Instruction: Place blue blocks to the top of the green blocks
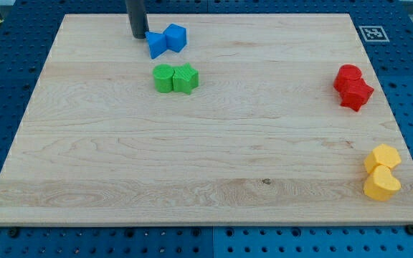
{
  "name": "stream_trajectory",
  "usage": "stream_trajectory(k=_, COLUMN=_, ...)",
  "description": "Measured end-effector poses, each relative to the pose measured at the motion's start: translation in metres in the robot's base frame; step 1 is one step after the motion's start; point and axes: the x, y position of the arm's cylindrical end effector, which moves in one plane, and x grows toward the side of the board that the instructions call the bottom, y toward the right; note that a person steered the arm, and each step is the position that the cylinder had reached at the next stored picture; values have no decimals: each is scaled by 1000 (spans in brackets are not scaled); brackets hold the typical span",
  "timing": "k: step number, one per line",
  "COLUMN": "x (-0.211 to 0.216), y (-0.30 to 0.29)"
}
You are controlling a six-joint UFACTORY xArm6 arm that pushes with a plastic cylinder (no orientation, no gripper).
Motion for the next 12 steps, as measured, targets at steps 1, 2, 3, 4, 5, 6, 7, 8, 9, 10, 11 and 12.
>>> stream_trajectory(k=1, x=3, y=-25)
stream_trajectory(k=2, x=3, y=-43)
stream_trajectory(k=3, x=3, y=-43)
stream_trajectory(k=4, x=3, y=-47)
stream_trajectory(k=5, x=6, y=-62)
stream_trajectory(k=6, x=6, y=-44)
stream_trajectory(k=7, x=11, y=3)
stream_trajectory(k=8, x=23, y=24)
stream_trajectory(k=9, x=37, y=-3)
stream_trajectory(k=10, x=50, y=8)
stream_trajectory(k=11, x=48, y=52)
stream_trajectory(k=12, x=47, y=51)
